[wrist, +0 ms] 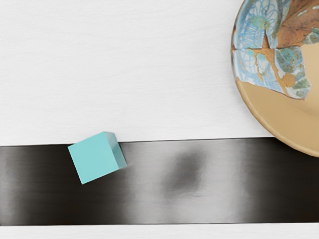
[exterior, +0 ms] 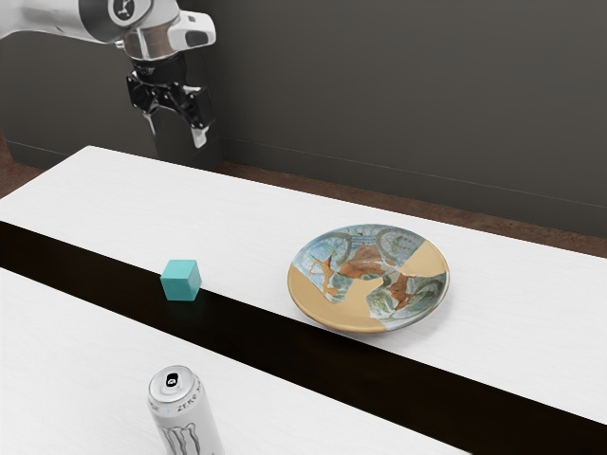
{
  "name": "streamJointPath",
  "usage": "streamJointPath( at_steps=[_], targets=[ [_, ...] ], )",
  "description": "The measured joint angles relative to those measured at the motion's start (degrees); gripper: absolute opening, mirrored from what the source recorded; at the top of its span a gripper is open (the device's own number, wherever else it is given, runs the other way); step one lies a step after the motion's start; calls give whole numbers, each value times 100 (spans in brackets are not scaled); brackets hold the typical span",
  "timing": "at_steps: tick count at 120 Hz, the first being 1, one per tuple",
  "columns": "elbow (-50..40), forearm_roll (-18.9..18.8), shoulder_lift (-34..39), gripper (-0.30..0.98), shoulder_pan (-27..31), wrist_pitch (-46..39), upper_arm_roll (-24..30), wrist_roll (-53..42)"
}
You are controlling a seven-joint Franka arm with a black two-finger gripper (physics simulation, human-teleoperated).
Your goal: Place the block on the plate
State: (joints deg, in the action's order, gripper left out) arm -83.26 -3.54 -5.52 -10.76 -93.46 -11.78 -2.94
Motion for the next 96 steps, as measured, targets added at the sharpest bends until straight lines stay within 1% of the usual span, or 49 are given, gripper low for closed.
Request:
streamJointPath(
  at_steps=[10, 19, 30, 39, 48, 56, 64, 79, 96],
  targets=[
    [-136, -7, -1, 69, -28, -24, -56, -20],
    [-410, 16, -42, 68, -10, -116, -270, 8],
    [-1033, 107, -131, 69, 471, -447, -357, 150],
    [-1516, 315, -318, 69, 895, -848, -377, 255],
    [-1875, 587, -586, 69, 1148, -1288, -391, 348],
    [-1979, 778, -838, 69, 1217, -1607, -413, 421],
    [-2019, 880, -1040, 69, 1230, -1862, -424, 487],
    [-2131, 972, -1291, 69, 1233, -2294, -425, 585],
    [-2151, 1020, -1475, 69, 1234, -2602, -424, 679]
  ],
)
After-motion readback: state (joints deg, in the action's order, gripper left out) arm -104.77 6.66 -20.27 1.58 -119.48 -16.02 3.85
